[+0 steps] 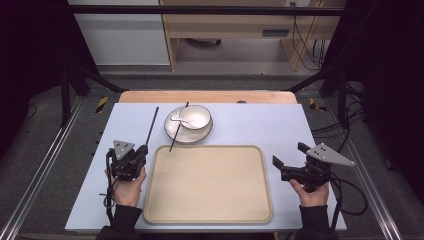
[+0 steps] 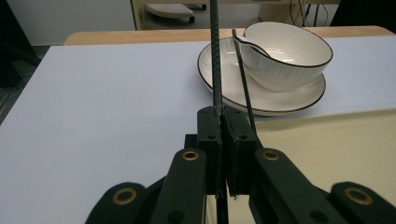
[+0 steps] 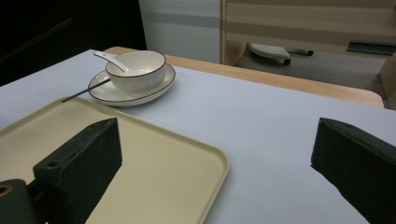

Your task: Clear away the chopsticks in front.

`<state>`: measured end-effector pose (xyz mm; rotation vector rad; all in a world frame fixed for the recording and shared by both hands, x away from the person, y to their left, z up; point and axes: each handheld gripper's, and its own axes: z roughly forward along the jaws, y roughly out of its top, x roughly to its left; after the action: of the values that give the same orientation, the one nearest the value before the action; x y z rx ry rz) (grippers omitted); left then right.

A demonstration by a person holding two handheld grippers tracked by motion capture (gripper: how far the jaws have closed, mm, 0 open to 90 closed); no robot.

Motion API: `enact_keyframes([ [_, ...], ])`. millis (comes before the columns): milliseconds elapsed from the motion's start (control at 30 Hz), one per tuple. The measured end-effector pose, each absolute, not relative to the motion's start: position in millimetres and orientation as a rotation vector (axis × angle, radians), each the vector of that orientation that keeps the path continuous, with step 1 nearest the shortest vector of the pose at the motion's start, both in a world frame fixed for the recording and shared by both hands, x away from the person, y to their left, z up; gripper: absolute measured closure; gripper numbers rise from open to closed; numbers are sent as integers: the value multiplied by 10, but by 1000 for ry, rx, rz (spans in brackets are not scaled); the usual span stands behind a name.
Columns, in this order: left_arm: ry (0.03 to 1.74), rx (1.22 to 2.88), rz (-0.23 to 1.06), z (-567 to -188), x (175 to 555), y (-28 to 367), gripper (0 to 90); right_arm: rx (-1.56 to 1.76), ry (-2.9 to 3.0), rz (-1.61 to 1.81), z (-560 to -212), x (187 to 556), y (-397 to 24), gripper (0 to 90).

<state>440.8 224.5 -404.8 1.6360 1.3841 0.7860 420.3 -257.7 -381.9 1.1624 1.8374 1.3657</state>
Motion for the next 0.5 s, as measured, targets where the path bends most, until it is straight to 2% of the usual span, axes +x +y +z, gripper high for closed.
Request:
enact_keyframes([
  [500, 1368, 1523, 770, -4233, 3791, 1996, 854, 1156, 1838, 1362, -3804, 4175, -2578, 23],
])
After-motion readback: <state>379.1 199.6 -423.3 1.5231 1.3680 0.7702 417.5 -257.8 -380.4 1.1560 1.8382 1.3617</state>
